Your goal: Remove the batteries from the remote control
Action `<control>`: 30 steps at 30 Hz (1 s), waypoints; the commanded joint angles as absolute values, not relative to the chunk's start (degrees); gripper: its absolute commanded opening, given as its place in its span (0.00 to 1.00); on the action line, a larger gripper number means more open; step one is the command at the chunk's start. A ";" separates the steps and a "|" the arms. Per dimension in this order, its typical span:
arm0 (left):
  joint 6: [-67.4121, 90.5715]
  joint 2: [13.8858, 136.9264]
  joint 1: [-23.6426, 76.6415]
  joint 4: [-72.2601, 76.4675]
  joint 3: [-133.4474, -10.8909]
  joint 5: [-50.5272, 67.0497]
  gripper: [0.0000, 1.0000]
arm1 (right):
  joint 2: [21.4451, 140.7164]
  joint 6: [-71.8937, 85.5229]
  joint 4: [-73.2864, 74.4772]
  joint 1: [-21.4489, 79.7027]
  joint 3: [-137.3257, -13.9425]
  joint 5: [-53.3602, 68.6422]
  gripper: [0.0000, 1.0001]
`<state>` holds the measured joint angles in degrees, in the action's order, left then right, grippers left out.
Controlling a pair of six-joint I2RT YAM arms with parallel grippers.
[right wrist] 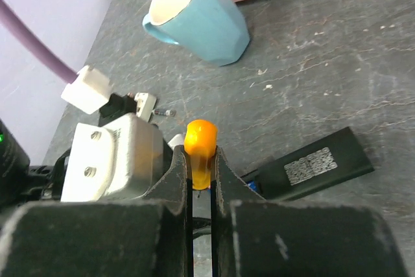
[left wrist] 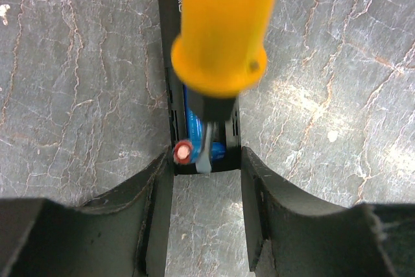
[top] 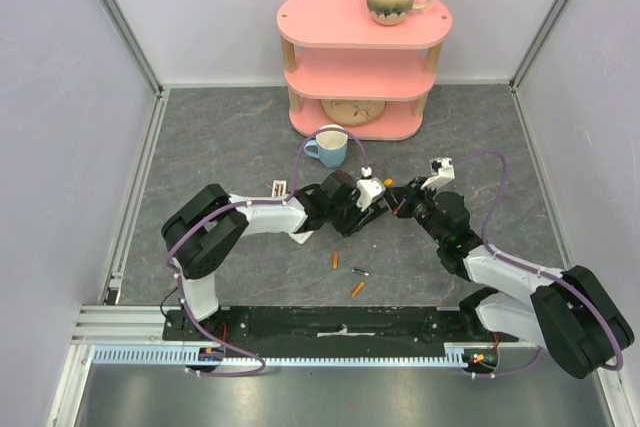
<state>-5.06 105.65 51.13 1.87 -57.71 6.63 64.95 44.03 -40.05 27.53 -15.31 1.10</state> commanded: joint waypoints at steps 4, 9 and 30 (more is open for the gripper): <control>-2.46 103.63 48.87 -0.27 -53.36 6.67 0.38 | 65.65 45.88 -39.81 29.53 -15.82 3.34 0.00; -0.62 97.05 46.23 5.70 -49.14 11.32 0.60 | 67.76 46.06 -41.66 29.71 -15.38 2.99 0.00; 11.33 97.37 36.04 16.70 -48.06 32.76 0.54 | 71.28 39.20 -37.97 29.62 -21.27 -4.31 0.00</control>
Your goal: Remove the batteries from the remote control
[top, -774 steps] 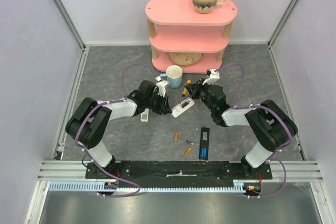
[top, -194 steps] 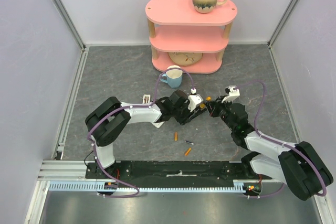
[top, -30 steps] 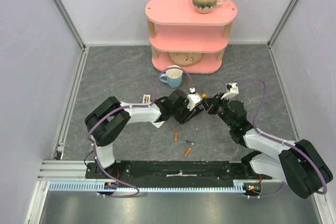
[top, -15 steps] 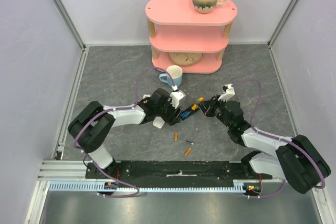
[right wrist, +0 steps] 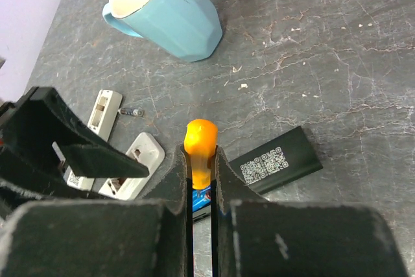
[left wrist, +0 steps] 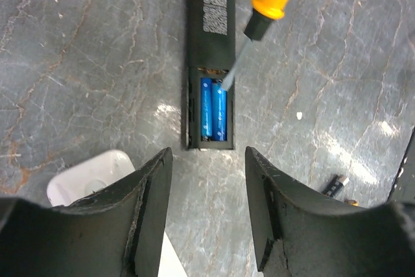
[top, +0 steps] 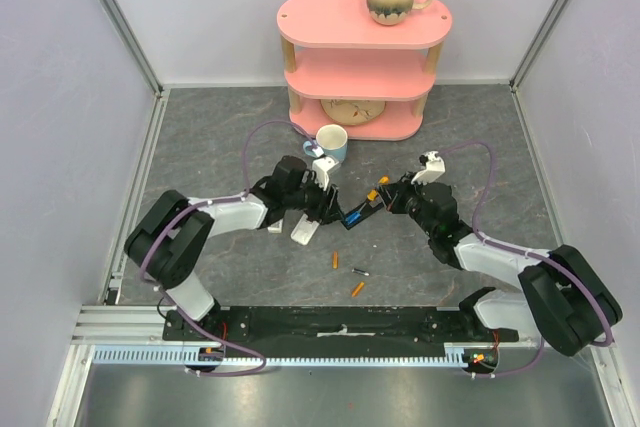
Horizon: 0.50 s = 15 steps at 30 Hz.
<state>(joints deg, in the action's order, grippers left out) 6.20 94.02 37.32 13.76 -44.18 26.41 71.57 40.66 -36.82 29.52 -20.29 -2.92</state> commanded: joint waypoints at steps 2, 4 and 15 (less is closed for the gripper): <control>12.39 98.52 35.95 16.96 -48.69 33.83 0.54 | 70.49 39.03 -37.36 29.53 -20.92 -4.74 0.00; 13.97 100.02 35.95 17.14 -49.48 34.72 0.54 | 69.79 38.85 -37.09 29.53 -20.57 -5.10 0.00; 15.56 104.76 35.95 14.16 -52.82 33.31 0.54 | 73.21 38.06 -38.49 29.62 -20.39 -5.89 0.00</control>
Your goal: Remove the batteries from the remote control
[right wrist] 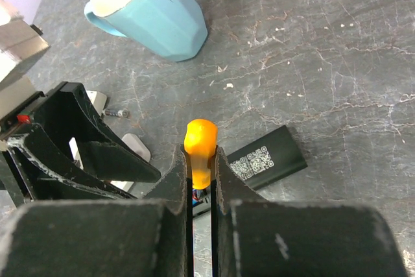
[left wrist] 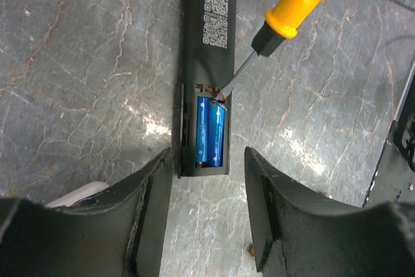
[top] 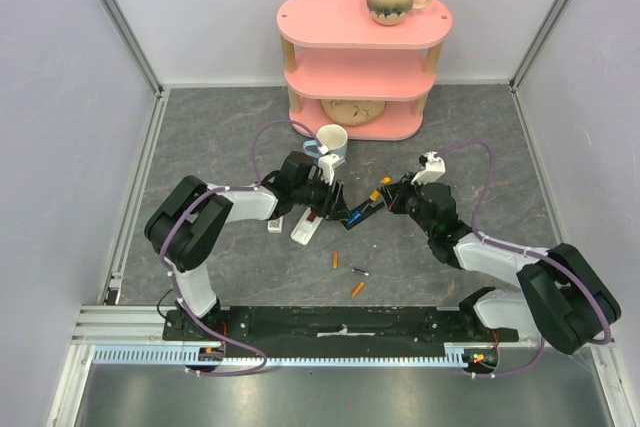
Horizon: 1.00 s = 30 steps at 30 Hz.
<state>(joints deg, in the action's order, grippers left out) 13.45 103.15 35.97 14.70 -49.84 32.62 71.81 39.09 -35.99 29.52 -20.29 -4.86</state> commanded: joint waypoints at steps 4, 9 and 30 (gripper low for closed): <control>15.64 106.26 35.95 12.13 -54.05 33.66 0.54 | 74.79 38.41 -39.55 29.62 -20.48 -5.27 0.00; 15.64 107.31 35.95 11.52 -54.67 34.36 0.54 | 76.02 38.93 -40.52 29.62 -20.48 -4.48 0.00; 19.16 107.32 35.77 15.11 -53.44 44.82 0.51 | 76.73 47.99 -47.73 29.71 -20.57 4.66 0.00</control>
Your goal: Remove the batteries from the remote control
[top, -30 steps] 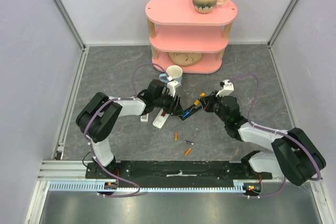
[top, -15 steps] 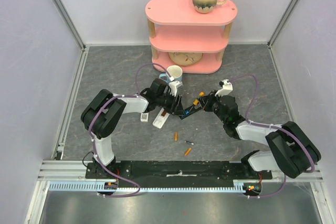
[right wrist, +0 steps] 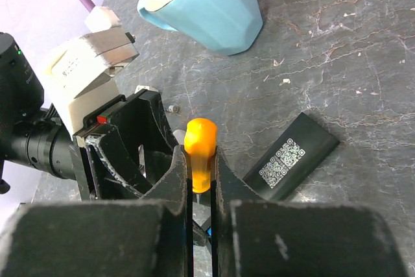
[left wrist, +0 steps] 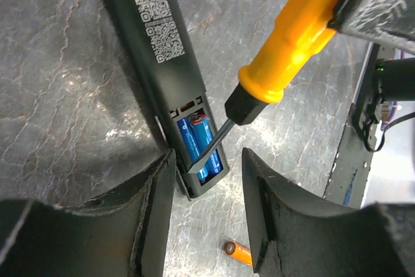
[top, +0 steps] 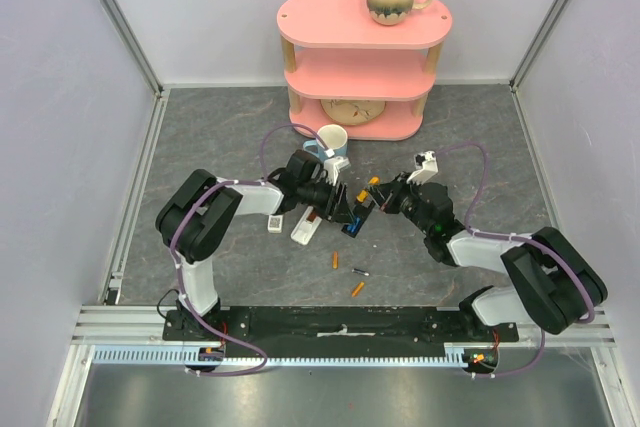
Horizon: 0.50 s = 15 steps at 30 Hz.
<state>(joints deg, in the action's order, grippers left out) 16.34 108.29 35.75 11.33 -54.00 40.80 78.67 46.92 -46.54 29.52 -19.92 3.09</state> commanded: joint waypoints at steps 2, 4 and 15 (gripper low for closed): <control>19.86 106.01 35.60 17.66 -51.95 45.61 0.51 | 75.94 47.03 -46.59 29.71 -20.48 3.61 0.00; 20.56 105.47 35.25 19.93 -50.81 46.92 0.51 | 74.54 45.19 -44.13 29.71 -20.83 2.29 0.00; 22.15 101.34 32.61 24.17 -46.50 43.69 0.52 | 70.31 37.18 -33.75 29.53 -23.29 -5.10 0.00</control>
<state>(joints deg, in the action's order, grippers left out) 20.21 105.58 33.61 19.09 -47.97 43.92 71.29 40.69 -36.51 29.52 -20.88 -2.02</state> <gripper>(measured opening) 0.514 0.081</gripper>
